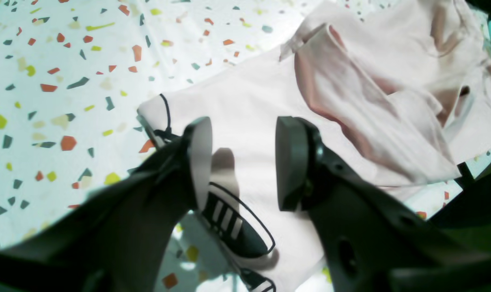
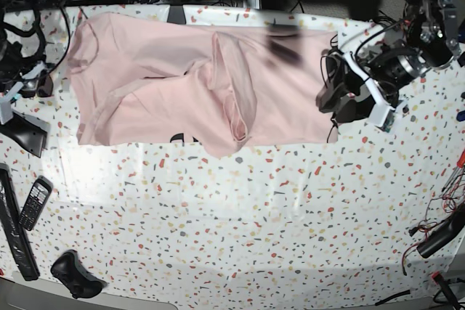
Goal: Fold the T-shirt properly
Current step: 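Grasp the opposite end of the shirt with the right gripper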
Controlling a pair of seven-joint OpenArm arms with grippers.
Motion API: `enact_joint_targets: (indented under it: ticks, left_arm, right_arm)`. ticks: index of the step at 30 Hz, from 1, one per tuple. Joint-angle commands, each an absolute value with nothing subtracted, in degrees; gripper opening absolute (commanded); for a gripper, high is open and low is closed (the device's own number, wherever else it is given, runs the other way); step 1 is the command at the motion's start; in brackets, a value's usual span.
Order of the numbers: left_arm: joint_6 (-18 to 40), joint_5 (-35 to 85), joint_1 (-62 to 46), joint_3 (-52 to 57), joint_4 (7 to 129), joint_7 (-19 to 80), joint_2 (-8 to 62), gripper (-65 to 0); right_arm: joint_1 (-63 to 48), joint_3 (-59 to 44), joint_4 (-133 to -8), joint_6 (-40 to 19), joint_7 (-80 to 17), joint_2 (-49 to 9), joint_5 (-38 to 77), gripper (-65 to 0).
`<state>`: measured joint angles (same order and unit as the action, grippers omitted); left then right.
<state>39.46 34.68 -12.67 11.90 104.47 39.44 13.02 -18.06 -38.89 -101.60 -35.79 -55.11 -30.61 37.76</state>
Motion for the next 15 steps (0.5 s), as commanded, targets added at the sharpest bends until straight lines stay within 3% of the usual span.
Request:
enact_joint_targets:
  ticks: [1,3,10,15]
  left_arm:
    - [40.00,35.99,-12.27,12.03,105.43,38.30,13.39,-40.3]
    - [40.00,35.99,-12.34,12.03,105.43,38.28,13.39,-40.3]
    - [40.00,36.01,-12.36,12.03,105.43,38.26,13.39,-40.3]
    - [40.00,35.99,-12.36,12.03,105.43,38.11,13.39,-40.3]
  right_arm:
    - [-17.12,-39.31,-101.19,-36.10,-53.95,-32.42,39.66,-31.7]
    - [-16.16,-39.31,-98.96,-36.14,-54.00,-33.06,40.32,-28.0]
    - [-7.77,-39.31,-85.67,-36.01,-63.92,-33.36,45.34,-28.2]
    - [-4.12,-36.97,-78.85,-36.18,-63.96,-33.32,46.41,-28.2]
